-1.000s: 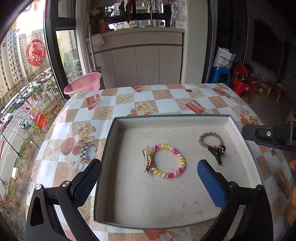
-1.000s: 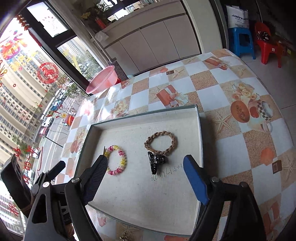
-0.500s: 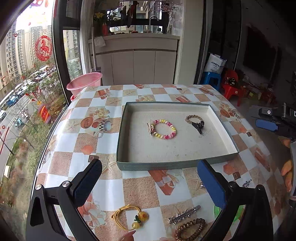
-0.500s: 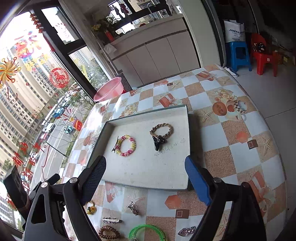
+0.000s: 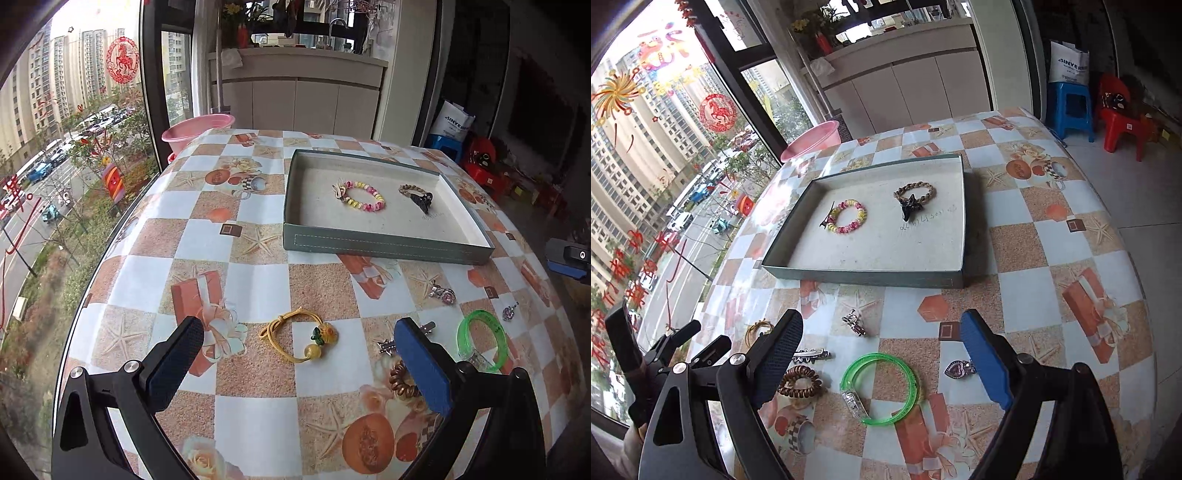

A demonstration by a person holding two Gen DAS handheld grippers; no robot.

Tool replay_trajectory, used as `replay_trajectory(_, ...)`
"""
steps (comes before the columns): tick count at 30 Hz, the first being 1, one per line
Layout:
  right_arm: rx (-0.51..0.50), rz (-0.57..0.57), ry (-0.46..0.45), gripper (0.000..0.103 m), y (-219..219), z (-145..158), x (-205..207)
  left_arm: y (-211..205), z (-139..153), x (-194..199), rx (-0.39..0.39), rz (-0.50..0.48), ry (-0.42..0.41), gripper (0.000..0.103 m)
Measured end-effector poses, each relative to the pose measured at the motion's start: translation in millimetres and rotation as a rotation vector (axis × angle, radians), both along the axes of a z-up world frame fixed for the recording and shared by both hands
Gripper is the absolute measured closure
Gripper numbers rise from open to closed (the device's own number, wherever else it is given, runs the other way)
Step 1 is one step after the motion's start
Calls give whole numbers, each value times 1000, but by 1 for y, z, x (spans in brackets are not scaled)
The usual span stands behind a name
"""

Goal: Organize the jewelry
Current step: 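Lift both open tools out of the tray back over the table, then grasp the green bangle with the right tool while the left tool grasps the yellow cord hair tie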

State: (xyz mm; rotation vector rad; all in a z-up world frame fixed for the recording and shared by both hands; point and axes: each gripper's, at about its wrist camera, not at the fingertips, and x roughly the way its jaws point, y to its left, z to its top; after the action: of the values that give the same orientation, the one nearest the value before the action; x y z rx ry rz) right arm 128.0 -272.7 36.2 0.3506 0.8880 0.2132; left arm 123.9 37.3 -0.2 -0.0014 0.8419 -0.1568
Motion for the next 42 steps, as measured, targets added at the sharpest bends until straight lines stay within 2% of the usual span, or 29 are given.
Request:
replay_trajectory(11,-34,-20,157,14,6,-61,-34,10,-36,-12,30,57,51,0)
replay_trajectory(19,-35,-93,221,14,0,-83,-35,17,-43,-7,19,87,57,0)
replay_trajectory(27,-86,-119,211,14,9,-83,-26,5,-47,9,61,50,52,0)
replay_trajectory(36,-234,-95,204,16,32,-84,-16,-14,-54,24,120,-15,51,0)
replay_trajectory(38,-267,-87,197,21,39,-84,-16,-16,-57,25,128,-29,66,7)
replay_trajectory(40,-291,-83,189,26,43,-84,-16,-16,-56,25,116,-30,62,8)
replay_trajectory(42,-305,-78,185,30,46,-83,-15,-16,-56,25,106,-42,62,15)
